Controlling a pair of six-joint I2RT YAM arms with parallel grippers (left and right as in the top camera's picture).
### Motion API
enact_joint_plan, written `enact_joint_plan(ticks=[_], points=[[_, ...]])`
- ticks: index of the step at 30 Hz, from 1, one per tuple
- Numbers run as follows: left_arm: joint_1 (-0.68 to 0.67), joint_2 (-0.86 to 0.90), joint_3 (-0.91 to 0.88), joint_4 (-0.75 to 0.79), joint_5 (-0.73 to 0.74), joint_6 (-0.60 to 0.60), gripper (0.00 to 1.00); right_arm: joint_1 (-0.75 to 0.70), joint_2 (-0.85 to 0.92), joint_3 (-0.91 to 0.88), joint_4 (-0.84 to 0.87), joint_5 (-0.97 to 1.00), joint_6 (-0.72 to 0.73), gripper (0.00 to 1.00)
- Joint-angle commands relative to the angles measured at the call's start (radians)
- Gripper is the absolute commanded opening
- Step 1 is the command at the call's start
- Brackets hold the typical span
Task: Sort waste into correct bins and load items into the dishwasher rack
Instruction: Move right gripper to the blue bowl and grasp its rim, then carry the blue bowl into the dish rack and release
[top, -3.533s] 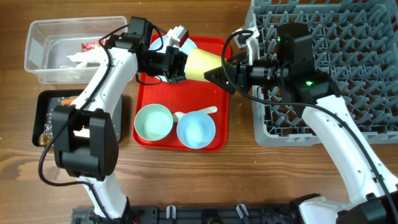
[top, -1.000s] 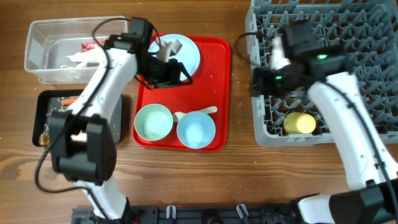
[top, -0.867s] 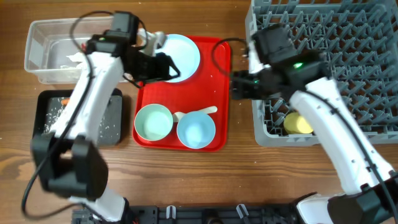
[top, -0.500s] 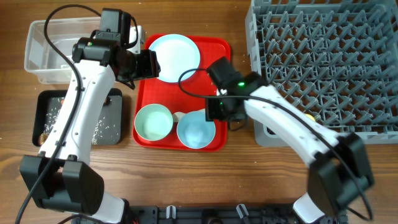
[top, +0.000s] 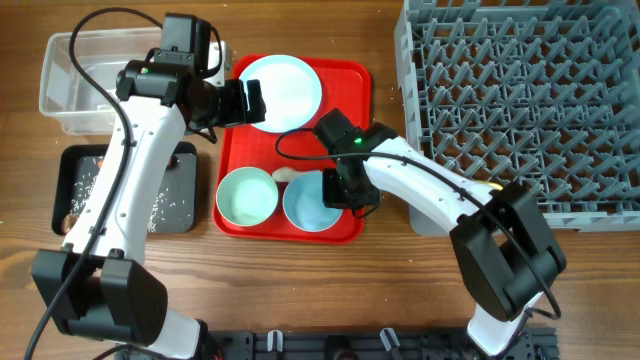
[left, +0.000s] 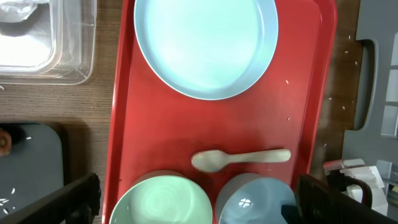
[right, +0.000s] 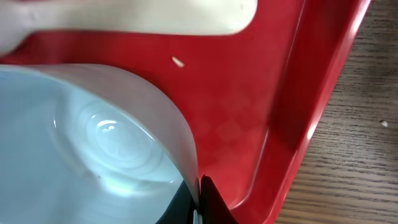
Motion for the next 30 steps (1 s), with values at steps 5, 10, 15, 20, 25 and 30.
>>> enact_joint_plan(ticks=[5,10,15,20,25,30], points=[[-0.001,0.004,0.011,0.0,-0.009,0.002,1.0,-0.065,-0.262,0.041,-0.082,0.19,-0.031,0.04],[-0.001,0.004,0.011,0.0,-0.009,0.002,1.0,-0.184,-0.531,0.052,-0.117,0.48,-0.114,0.04],[-0.001,0.004,0.011,0.0,-0.01,0.002,1.0,-0.208,-0.572,0.052,0.013,1.039,-0.371,0.04],[-0.001,0.004,0.011,0.0,-0.01,0.002,1.0,-0.232,-0.454,0.049,0.383,1.276,-0.854,0.04],[-0.001,0.004,0.011,0.0,-0.009,0.002,1.0,-0.31,-0.276,0.049,0.578,1.294,-1.28,0.04],[-0.001,0.004,0.011,0.0,-0.01,0.002,1.0,-0.323,-0.126,0.049,0.797,1.324,-1.408,0.04]])
